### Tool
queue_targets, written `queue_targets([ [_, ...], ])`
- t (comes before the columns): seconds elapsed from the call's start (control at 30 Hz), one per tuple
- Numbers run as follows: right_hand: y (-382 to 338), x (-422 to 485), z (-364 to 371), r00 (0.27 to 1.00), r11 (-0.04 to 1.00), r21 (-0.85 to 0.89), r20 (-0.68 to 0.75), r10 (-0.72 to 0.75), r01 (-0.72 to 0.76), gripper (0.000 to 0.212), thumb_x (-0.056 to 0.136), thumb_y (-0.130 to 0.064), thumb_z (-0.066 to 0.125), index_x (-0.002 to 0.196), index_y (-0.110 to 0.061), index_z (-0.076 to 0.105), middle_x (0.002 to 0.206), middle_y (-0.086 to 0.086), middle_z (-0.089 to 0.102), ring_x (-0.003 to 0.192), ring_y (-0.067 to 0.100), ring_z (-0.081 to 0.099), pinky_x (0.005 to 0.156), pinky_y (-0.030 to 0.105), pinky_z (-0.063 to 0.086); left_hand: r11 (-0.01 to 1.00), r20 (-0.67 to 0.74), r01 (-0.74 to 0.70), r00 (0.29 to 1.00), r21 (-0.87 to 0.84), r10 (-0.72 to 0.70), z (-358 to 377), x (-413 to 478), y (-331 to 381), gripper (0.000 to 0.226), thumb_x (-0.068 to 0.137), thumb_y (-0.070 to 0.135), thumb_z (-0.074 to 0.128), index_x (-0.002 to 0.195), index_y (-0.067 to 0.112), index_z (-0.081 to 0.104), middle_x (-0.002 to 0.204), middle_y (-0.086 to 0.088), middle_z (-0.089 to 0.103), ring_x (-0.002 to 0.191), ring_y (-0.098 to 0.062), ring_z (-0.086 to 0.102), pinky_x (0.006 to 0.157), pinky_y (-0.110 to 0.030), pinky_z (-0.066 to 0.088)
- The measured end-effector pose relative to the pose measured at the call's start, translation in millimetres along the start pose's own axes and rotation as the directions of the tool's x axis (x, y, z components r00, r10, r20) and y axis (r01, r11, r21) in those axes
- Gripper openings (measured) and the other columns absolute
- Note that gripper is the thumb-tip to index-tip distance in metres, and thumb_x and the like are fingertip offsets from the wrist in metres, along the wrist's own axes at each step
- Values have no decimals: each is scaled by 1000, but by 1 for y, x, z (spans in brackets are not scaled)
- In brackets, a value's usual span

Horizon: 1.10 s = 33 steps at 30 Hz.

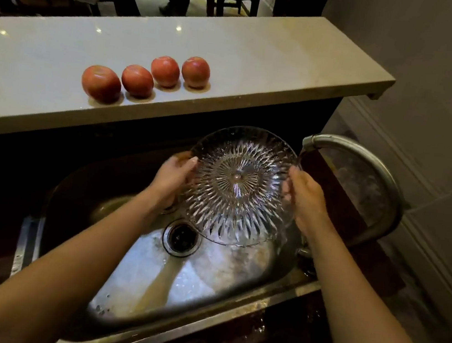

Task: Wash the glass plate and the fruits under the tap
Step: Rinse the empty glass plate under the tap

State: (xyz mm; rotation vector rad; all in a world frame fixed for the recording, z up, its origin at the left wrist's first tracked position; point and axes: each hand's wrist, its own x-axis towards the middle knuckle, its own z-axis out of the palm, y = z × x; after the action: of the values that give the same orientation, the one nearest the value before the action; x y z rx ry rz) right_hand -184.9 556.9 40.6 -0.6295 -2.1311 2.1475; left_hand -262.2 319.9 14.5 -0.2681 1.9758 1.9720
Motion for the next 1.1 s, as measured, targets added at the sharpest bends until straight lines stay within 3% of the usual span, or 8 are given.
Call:
queue_targets([
  [0.13, -8, -10, 5, 980, 994, 109, -194, 44, -23, 31, 96, -32, 47, 69, -17, 50, 53, -5, 48, 35, 2, 36, 35, 15, 27, 608, -62, -121, 960, 785, 272, 51, -14, -16, 53, 98, 44, 29, 145, 21, 27, 151, -14, 29, 138, -31, 28, 111, -48, 26],
  [0.27, -10, -21, 6, 950, 994, 109, -307, 63, -31, 31, 96, -36, 45, 79, -14, 58, 61, -3, 57, 50, 5, 52, 47, 18, 40, 391, 427, -575, 808, 718, 405, 122, -54, -18, 58, 95, 53, 20, 148, 31, 10, 159, 3, 0, 146, -14, -7, 115, -46, -9],
  [0.4, -17, -33, 2, 935, 982, 189, -343, 93, -28, 35, 98, -42, 35, 94, -22, 64, 72, -8, 64, 60, -1, 60, 51, 16, 47, 271, 498, -668, 716, 693, 489, 168, -34, 28, 48, 96, 42, 26, 141, 28, 35, 152, 0, 32, 144, -16, 17, 117, -47, -2],
  [0.53, -27, -39, -4, 919, 983, 185, -389, 64, 10, 46, 98, -41, 35, 68, -13, 55, 44, -4, 54, 35, 5, 45, 38, 17, 39, 455, 391, -603, 786, 655, 479, 158, 14, 55, 37, 95, 35, 29, 103, 21, 62, 109, -2, 64, 110, -23, 57, 94, -38, 41],
  [0.73, -25, -33, 6, 937, 987, 154, -348, 19, 37, 44, 98, -39, 37, 68, -15, 58, 52, -5, 59, 45, 6, 55, 47, 20, 45, 592, 135, -319, 933, 740, 334, 103, 13, 13, 53, 99, 43, 21, 146, 21, 25, 155, -5, 25, 143, -20, 20, 118, -42, 16],
  [0.83, -23, -24, 14, 913, 978, 204, -406, 40, 48, 44, 98, -38, 37, 68, -14, 57, 58, -1, 58, 45, 6, 55, 46, 20, 45, 433, 277, -480, 848, 763, 452, 107, -46, -14, 61, 95, 51, 17, 149, 25, 6, 157, 4, -3, 145, -12, -5, 119, -39, -4],
  [0.93, -31, -12, 8, 861, 971, 239, -499, 102, 23, 45, 97, -39, 38, 65, -16, 59, 59, -1, 61, 47, 7, 58, 51, 23, 48, 288, 436, -633, 733, 719, 523, 134, -91, -18, 61, 93, 49, 12, 149, 23, 11, 158, 5, 2, 145, -9, -5, 118, -38, -5],
  [1.1, -33, -12, 4, 869, 985, 164, -493, 36, 52, 43, 97, -41, 36, 73, -15, 60, 65, 1, 62, 54, 12, 58, 49, 23, 44, 411, 398, -611, 773, 676, 495, 158, -28, 39, 51, 99, 37, 22, 148, 21, 19, 159, 1, 10, 146, -12, 2, 118, -42, -2],
])
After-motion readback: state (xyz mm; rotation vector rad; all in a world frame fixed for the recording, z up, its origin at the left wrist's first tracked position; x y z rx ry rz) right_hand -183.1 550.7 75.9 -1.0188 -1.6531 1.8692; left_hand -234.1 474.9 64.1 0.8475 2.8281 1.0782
